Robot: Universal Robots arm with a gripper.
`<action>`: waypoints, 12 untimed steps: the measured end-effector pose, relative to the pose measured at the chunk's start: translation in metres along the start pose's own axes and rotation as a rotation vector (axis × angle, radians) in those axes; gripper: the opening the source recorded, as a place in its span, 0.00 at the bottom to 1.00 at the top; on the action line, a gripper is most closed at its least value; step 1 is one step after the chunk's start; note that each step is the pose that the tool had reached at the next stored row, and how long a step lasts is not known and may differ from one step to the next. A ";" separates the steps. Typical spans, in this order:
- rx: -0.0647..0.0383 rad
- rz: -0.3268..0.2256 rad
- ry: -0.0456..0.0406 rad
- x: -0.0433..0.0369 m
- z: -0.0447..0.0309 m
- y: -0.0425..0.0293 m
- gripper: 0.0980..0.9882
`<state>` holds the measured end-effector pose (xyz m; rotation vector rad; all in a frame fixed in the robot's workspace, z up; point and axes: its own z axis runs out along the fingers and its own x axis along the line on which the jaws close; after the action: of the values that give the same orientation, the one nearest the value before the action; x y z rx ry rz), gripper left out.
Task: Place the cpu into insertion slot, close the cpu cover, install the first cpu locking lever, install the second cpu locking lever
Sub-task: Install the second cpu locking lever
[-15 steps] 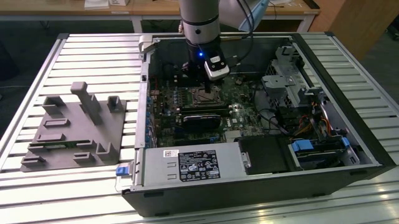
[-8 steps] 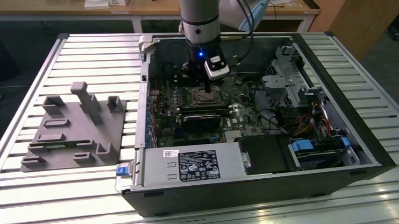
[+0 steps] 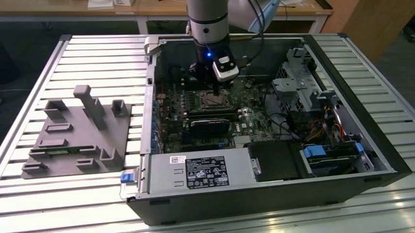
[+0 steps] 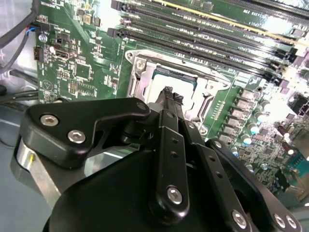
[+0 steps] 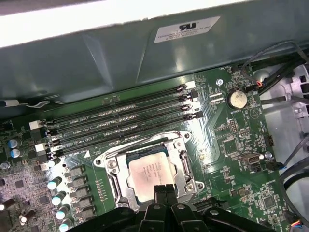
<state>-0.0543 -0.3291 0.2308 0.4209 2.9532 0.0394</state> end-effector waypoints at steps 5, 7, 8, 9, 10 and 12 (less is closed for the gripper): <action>0.000 0.000 -0.0003 -0.0002 -0.0015 0.0001 0.01; 0.001 0.000 0.0001 -0.0003 -0.0017 0.0001 0.01; 0.002 0.000 0.0039 -0.0005 -0.0016 0.0001 0.01; 0.004 0.000 0.0102 -0.0010 -0.0014 0.0000 0.01; 0.006 0.000 0.0165 -0.0017 -0.0014 -0.0004 0.01; 0.011 0.000 0.0319 -0.0039 -0.0010 -0.0021 0.01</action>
<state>-0.0514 -0.3323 0.2323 0.4255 2.9860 0.0307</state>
